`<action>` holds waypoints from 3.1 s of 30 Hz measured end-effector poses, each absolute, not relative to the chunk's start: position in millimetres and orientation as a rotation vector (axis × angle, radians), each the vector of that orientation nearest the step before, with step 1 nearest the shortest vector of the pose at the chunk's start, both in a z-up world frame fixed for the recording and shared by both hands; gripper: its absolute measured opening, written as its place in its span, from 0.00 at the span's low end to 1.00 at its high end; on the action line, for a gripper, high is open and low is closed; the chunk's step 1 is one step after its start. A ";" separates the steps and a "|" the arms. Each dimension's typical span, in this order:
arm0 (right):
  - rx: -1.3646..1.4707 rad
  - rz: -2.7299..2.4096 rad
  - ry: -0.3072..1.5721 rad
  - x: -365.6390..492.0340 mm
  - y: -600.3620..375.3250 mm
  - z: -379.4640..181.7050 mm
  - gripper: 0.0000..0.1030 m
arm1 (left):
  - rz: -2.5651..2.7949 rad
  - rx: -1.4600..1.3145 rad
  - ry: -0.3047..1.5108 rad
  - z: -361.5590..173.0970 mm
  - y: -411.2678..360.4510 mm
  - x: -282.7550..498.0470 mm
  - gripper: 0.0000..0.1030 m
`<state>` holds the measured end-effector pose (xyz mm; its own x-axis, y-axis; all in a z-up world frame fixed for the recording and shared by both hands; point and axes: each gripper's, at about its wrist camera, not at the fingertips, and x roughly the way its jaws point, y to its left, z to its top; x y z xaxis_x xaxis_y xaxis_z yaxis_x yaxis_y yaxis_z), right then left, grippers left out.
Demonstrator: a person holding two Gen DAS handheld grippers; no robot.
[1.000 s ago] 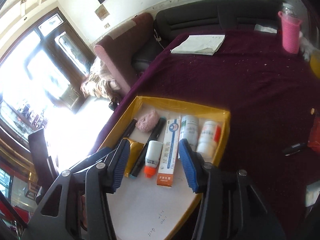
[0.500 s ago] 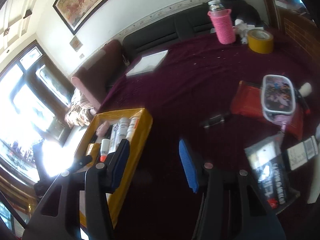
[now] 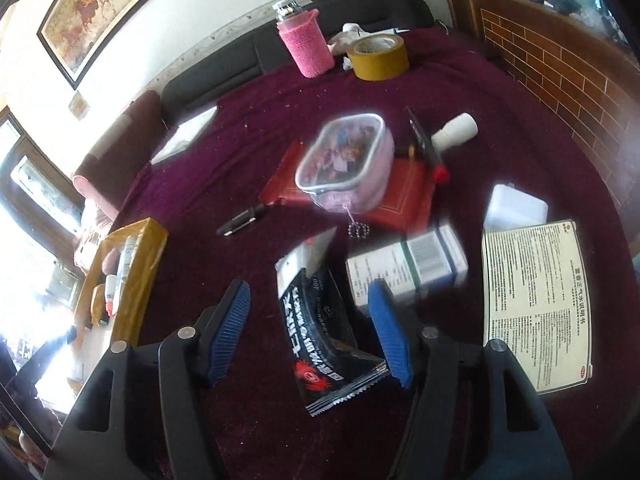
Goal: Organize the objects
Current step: 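Move the right gripper to the white barcode medicine box, then grasp the black snack packet with the left gripper while the right grasps the white barcode box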
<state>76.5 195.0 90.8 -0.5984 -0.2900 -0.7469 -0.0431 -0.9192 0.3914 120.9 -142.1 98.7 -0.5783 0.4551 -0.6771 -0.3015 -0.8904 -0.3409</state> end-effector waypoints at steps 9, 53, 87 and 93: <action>1.343 -2.429 -0.714 58.4 191.8 64.7 0.60 | 2.428 -1.190 -0.284 80.0 -141.4 125.2 0.60; 1.696 -2.430 -0.030 2.1 201.0 72.9 0.66 | 2.356 -1.161 -0.299 73.8 -138.8 125.0 0.60; 1.540 -2.510 -0.584 108.3 235.9 87.8 0.66 | 2.122 -1.193 0.357 33.7 15.2 63.7 0.24; 1.627 -2.721 -0.335 97.4 211.4 79.9 0.66 | 2.144 -1.139 0.137 56.9 -22.7 82.1 0.24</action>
<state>97.4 211.4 79.9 -0.4785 -0.0676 -0.8755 -0.1467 -0.9769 0.1556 82.1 -22.7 56.9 -0.3726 0.5287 -0.7627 -0.6212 -0.7526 -0.2183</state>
